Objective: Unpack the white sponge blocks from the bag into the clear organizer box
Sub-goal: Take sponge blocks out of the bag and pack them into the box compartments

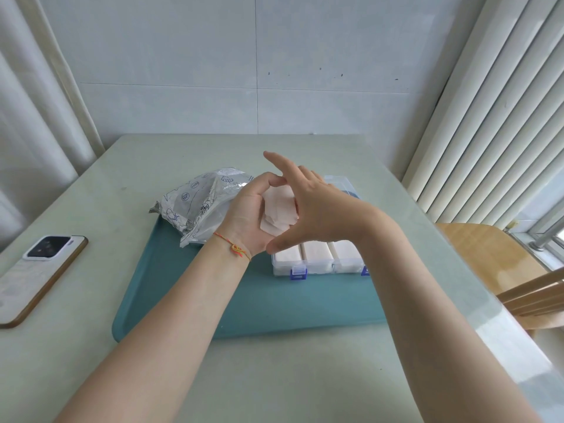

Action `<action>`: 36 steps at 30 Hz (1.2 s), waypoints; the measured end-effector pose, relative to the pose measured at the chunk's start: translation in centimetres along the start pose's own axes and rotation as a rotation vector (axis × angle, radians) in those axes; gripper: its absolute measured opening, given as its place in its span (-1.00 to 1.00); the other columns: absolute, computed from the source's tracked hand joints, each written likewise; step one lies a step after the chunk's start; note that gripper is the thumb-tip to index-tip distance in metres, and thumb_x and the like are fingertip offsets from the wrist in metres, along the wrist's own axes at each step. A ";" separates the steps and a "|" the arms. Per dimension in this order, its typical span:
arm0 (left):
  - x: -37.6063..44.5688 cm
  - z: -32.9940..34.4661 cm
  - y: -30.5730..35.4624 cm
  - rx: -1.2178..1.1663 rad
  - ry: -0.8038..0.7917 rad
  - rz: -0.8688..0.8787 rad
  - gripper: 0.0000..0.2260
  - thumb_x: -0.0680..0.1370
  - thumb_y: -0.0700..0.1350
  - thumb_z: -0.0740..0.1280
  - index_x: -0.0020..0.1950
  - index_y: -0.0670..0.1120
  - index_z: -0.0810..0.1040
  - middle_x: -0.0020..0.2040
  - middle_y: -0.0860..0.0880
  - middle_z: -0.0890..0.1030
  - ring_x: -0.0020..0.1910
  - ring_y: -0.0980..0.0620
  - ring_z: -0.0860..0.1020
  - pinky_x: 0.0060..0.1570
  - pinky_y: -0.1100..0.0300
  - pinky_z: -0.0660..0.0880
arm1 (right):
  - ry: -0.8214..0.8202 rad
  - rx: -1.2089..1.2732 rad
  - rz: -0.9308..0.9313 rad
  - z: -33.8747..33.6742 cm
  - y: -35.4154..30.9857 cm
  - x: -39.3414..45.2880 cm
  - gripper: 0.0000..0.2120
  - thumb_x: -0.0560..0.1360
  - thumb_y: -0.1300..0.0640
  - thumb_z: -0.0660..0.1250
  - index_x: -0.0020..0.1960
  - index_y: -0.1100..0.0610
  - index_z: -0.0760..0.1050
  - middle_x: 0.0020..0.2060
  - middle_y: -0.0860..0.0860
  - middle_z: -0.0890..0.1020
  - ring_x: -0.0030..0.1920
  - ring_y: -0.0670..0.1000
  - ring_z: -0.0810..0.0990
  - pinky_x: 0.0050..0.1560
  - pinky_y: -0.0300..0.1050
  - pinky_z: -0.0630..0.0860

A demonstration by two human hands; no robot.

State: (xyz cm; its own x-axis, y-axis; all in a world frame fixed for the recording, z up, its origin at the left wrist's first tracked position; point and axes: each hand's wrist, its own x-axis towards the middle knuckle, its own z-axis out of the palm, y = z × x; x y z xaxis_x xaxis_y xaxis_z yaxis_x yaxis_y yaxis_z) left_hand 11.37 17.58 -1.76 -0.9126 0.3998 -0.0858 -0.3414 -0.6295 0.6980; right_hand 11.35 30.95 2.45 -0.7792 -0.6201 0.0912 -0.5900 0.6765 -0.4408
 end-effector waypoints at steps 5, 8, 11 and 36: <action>-0.2 -0.3 0.1 0.067 0.012 0.031 -0.66 0.42 -0.08 0.32 0.16 -0.11 0.39 -0.03 -0.08 0.46 -0.07 -0.05 0.45 -0.11 0.11 0.41 | 0.021 0.010 0.006 0.1 0.0 0.1 0.16 0.24 -0.12 0.58 0.55 -0.20 -0.17 0.26 0.02 0.40 0.04 -0.01 0.42 0.29 0.13 0.39; 0.0 -0.6 0.2 0.023 0.024 0.031 -0.67 0.43 -0.10 0.32 0.17 -0.08 0.36 -0.04 -0.04 0.46 -0.09 -0.02 0.47 -0.07 0.16 0.39 | 0.052 0.038 -0.003 -0.2 -0.1 0.1 0.09 0.29 -0.08 0.53 0.56 -0.20 -0.15 0.21 0.04 0.40 -0.05 -0.06 0.47 0.26 0.13 0.43; 0.2 -0.6 0.1 0.021 -0.021 -0.001 -0.65 0.46 -0.06 0.33 0.19 -0.05 0.32 0.02 -0.04 0.44 0.01 -0.04 0.44 0.01 0.10 0.38 | 0.050 0.041 -0.012 0.0 -0.1 0.1 0.14 0.26 -0.09 0.57 0.55 -0.21 -0.17 0.28 0.00 0.37 0.23 0.02 0.39 0.31 0.11 0.38; -0.1 -0.5 0.1 0.002 -0.027 -0.045 -0.44 0.48 0.42 0.22 0.22 0.00 0.38 0.12 -0.04 0.49 0.11 -0.04 0.54 0.06 0.10 0.52 | 0.057 0.018 -0.039 -0.1 0.1 -0.1 0.18 0.28 -0.04 0.58 0.56 -0.21 -0.23 0.17 -0.04 0.41 0.19 0.03 0.47 0.22 0.00 0.42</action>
State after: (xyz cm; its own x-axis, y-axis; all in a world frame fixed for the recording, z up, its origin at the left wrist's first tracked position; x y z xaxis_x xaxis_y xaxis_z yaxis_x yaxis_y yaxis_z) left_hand 11.32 17.20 -2.05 -0.8898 0.4458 -0.0980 -0.3817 -0.6092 0.6951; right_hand 11.35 31.10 2.48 -0.7668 -0.6218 0.1592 -0.6165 0.6446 -0.4522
